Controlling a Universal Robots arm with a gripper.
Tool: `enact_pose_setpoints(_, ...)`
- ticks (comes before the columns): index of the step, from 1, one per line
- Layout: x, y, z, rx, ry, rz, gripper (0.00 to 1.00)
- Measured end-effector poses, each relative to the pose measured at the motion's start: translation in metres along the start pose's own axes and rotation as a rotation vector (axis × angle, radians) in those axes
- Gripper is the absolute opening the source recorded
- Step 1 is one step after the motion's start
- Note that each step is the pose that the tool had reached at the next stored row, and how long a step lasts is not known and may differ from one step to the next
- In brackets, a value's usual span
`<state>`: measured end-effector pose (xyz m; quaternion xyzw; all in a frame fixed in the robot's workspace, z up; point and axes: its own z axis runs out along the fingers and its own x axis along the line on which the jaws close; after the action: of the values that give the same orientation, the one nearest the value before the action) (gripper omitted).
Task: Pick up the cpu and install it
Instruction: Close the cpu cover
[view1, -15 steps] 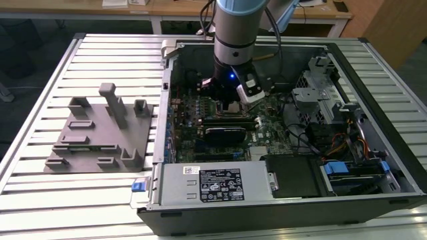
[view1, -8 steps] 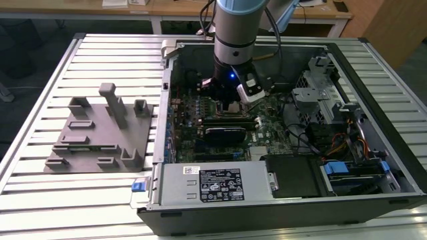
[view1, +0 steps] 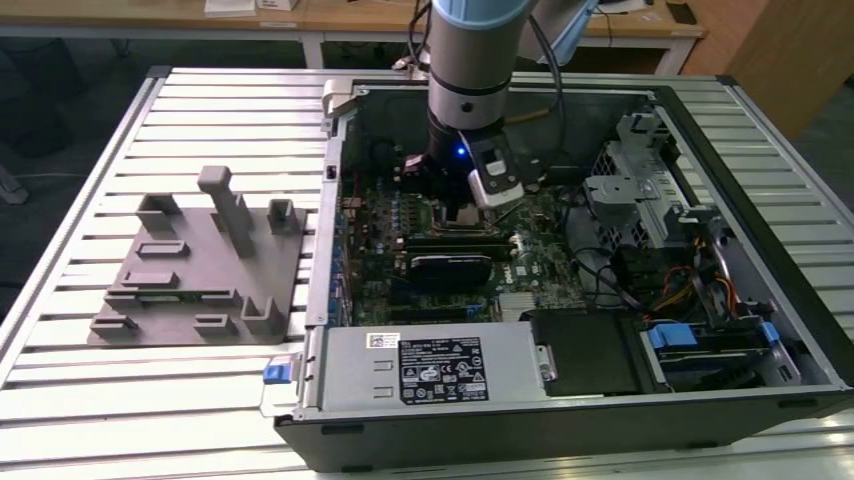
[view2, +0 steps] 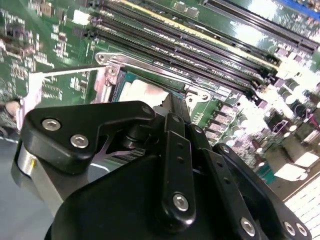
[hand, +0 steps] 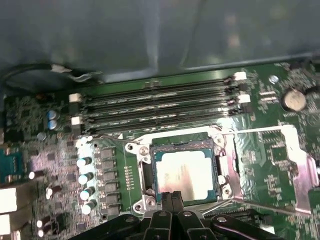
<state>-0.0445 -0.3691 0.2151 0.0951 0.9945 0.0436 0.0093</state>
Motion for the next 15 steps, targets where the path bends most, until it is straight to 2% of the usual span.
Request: enact_pose_setpoints(15, 0.0, 0.0, 0.0006, 0.0028, -0.0243, 0.273, 0.11)
